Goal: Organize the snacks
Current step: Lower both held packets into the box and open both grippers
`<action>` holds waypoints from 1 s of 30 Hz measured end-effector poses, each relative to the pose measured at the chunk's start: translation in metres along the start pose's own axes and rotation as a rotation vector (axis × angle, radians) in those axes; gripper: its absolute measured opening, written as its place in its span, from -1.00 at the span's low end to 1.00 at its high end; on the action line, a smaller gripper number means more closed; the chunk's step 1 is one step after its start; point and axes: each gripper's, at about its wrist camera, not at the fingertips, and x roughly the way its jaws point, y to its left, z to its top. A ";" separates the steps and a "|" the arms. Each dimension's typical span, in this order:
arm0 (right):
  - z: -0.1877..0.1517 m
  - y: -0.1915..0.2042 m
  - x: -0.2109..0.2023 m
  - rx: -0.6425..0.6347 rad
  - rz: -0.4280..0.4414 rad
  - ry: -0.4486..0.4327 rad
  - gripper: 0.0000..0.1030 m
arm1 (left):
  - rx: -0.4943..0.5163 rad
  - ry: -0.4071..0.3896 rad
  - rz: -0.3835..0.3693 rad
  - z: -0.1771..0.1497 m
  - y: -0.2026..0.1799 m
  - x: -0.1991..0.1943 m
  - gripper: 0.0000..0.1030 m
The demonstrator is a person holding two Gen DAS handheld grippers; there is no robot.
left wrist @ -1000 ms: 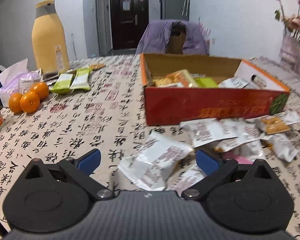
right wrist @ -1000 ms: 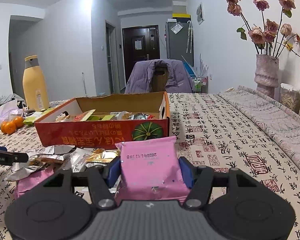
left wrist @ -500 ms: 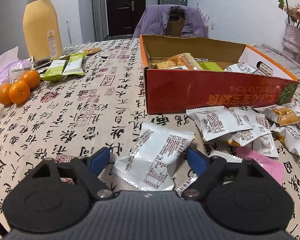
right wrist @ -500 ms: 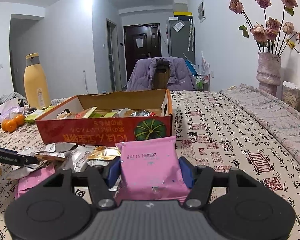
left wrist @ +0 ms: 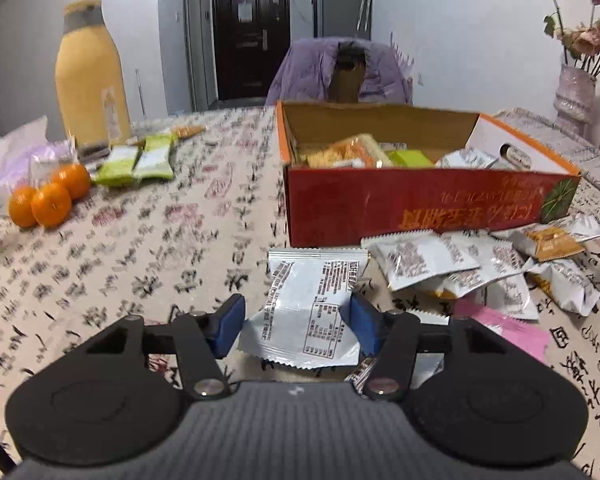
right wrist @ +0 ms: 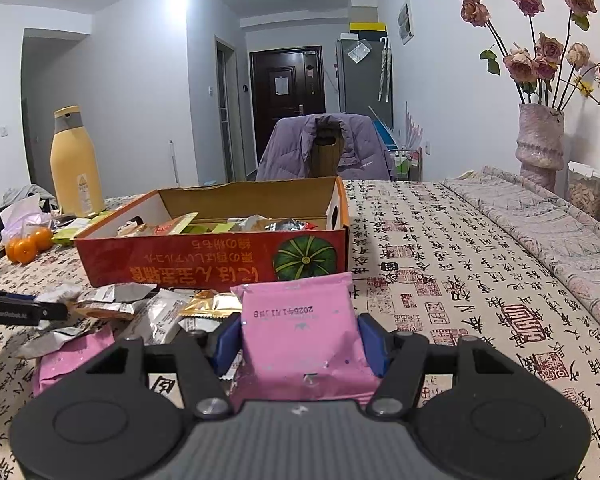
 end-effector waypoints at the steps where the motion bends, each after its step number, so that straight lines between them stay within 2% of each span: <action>1: 0.000 0.000 0.000 0.000 0.000 -0.001 0.18 | 0.007 -0.018 0.006 0.001 -0.001 -0.005 0.12; 13: 0.008 0.007 -0.004 -0.003 0.021 -0.030 0.18 | -0.014 -0.179 -0.012 0.025 -0.015 -0.042 0.12; 20: 0.022 0.010 0.000 -0.002 0.029 -0.062 0.18 | -0.027 -0.216 -0.036 0.043 -0.028 -0.042 0.12; 30: 0.057 0.020 0.028 -0.008 0.047 -0.112 0.18 | -0.030 -0.265 -0.077 0.081 -0.055 -0.029 0.12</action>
